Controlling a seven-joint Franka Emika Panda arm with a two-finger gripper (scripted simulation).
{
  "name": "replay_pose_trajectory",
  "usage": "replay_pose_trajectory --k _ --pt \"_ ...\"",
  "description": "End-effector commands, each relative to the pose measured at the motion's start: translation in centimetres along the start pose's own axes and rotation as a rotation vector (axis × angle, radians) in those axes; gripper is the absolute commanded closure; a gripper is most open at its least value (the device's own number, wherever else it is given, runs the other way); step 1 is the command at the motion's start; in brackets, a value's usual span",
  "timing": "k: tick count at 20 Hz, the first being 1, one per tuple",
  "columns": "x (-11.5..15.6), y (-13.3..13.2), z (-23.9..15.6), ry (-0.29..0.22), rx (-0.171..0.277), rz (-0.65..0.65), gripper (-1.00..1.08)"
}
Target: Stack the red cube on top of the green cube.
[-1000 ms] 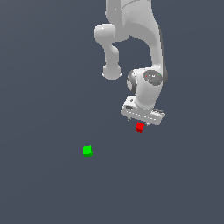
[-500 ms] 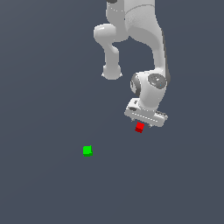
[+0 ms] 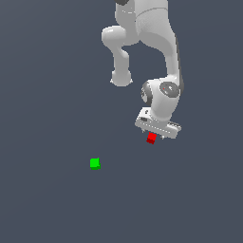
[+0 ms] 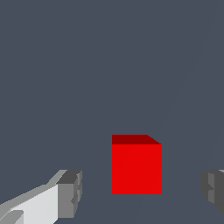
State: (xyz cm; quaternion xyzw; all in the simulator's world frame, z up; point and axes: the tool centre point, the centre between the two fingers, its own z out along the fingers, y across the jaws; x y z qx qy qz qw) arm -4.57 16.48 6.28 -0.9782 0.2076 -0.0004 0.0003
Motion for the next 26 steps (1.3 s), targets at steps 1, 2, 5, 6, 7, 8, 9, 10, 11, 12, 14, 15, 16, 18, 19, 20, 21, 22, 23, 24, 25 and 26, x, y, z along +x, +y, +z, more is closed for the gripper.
replay_pose_trajectory --k 1,2,5,6,7,8,9,10,11,12,14,15,16,18,19,20,21,22,23,24,25,26 --pt "0.0 0.0 0.9 -0.001 -0.001 0.000 -0.92" --pt "-0.1 0.1 1.4 -0.001 -0.001 0.000 -0.92" --pt "-0.1 0.1 2.9 -0.001 -0.001 0.000 -0.92" --pt "-0.1 0.1 3.3 -0.001 -0.001 0.000 -0.92" --pt "-0.1 0.1 3.6 -0.001 -0.001 0.000 -0.92" --pt "-0.1 0.1 3.9 -0.001 -0.001 0.000 -0.92" --pt "0.0 0.1 4.1 -0.001 -0.001 0.000 -0.92" --pt "0.0 0.1 4.2 -0.001 -0.001 0.000 -0.92" --pt "0.0 0.1 4.3 -0.001 -0.001 0.000 -0.92" --pt "0.0 0.0 4.3 -0.001 -0.001 0.000 -0.92" --pt "0.0 0.0 4.3 -0.001 -0.001 0.000 1.08" --pt "0.0 0.0 4.3 -0.001 -0.001 0.000 1.08" --pt "0.0 0.0 4.3 -0.001 -0.001 0.000 1.08" --pt "0.0 0.0 4.3 -0.001 -0.001 0.000 1.08" --pt "0.0 0.0 4.3 -0.001 -0.001 0.000 1.08" --pt "0.0 0.0 4.3 -0.001 -0.001 0.000 1.08" --pt "0.0 0.0 4.3 -0.001 -0.001 0.000 1.08" --pt "0.0 0.0 4.3 -0.001 -0.001 0.000 1.08" --pt "0.0 0.0 4.3 -0.001 0.000 -0.001 1.08" --pt "0.0 0.0 4.2 -0.001 0.000 -0.001 1.08" --pt "0.0 0.0 4.1 -0.001 0.000 -0.001 1.08" --pt "0.0 0.0 4.0 -0.001 0.000 -0.001 1.08"
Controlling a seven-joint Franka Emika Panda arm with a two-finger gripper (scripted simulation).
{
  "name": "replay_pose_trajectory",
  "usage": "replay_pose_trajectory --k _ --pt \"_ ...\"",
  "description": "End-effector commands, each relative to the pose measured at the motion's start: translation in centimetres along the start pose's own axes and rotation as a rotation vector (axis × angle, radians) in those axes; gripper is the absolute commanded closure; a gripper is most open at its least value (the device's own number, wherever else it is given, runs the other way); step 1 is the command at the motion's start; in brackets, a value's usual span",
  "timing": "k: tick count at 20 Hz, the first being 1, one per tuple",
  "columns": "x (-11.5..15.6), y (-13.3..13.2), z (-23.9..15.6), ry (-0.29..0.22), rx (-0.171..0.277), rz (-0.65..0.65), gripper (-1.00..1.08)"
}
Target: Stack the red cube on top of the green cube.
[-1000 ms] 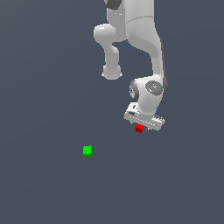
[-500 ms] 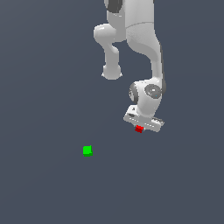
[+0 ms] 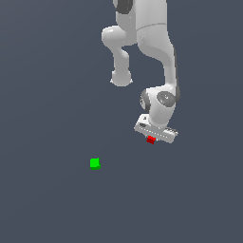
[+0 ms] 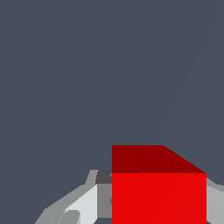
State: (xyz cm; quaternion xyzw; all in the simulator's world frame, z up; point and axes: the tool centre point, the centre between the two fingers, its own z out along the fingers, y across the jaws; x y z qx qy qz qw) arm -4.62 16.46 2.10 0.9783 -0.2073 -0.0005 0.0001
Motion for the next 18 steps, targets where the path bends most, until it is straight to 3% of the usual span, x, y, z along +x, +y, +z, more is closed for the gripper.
replay_pose_trajectory --k 1,18 --pt "0.0 0.0 -0.4 0.001 0.001 0.000 1.08" --pt "0.0 0.1 -9.3 0.001 0.001 0.000 1.08"
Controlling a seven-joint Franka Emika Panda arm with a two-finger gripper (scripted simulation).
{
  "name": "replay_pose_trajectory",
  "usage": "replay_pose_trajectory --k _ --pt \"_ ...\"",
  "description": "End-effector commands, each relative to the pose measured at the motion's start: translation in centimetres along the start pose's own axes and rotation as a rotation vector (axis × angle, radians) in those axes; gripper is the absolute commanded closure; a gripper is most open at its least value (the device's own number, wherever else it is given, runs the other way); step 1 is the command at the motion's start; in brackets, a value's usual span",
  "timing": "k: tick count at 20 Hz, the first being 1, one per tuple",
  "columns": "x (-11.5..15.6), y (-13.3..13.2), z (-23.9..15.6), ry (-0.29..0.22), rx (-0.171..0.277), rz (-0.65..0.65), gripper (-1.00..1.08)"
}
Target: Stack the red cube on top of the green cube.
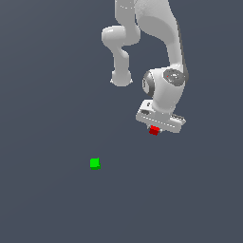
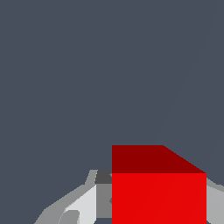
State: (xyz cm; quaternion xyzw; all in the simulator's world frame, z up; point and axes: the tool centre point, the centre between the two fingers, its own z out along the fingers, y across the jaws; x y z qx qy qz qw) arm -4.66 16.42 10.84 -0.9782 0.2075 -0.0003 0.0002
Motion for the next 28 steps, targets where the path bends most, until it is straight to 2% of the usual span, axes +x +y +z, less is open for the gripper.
replay_pose_trajectory --k 1,8,14,19,28 --pt "0.0 0.0 -0.8 -0.001 -0.001 0.000 1.08" --pt "0.3 0.2 -0.9 0.000 0.000 0.000 1.08" --pt "2.3 2.0 -0.5 0.000 0.000 0.000 1.08" --pt "5.5 4.8 0.3 0.000 0.000 0.000 1.08" --pt "13.3 11.5 2.1 0.000 -0.001 -0.001 1.08"
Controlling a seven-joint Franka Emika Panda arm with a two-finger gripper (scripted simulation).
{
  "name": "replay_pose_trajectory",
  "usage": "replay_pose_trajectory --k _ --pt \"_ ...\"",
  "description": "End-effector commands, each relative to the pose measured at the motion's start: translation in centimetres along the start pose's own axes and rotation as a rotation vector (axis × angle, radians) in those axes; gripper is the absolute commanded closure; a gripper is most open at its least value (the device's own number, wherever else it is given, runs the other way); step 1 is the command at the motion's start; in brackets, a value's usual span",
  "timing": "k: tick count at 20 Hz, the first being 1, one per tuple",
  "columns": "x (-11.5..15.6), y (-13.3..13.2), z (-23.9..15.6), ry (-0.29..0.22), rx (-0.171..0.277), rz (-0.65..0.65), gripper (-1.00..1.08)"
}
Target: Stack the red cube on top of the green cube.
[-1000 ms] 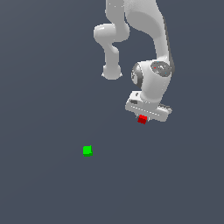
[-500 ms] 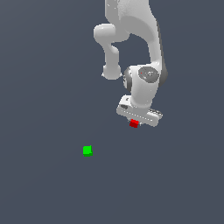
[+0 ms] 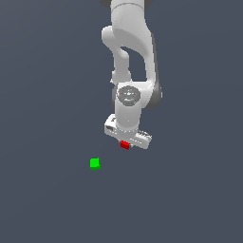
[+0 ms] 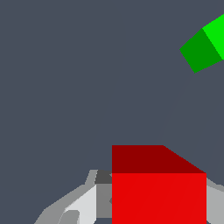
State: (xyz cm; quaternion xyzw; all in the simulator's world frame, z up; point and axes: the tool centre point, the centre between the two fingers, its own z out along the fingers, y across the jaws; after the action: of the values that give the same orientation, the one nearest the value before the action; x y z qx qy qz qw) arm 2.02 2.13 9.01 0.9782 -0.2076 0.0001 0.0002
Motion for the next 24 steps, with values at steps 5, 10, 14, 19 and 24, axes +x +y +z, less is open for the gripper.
replay_pose_trajectory --k 5,10,14,19,24 --pt "5.8 4.8 1.3 0.001 0.000 -0.001 1.08" --pt "9.1 7.5 2.0 0.001 0.000 -0.001 1.08" --pt "10.9 8.8 2.4 0.000 0.000 -0.001 1.08" --pt "12.2 9.8 2.7 0.000 0.000 -0.001 1.08" --pt "12.8 10.2 2.8 0.000 0.000 0.000 1.08"
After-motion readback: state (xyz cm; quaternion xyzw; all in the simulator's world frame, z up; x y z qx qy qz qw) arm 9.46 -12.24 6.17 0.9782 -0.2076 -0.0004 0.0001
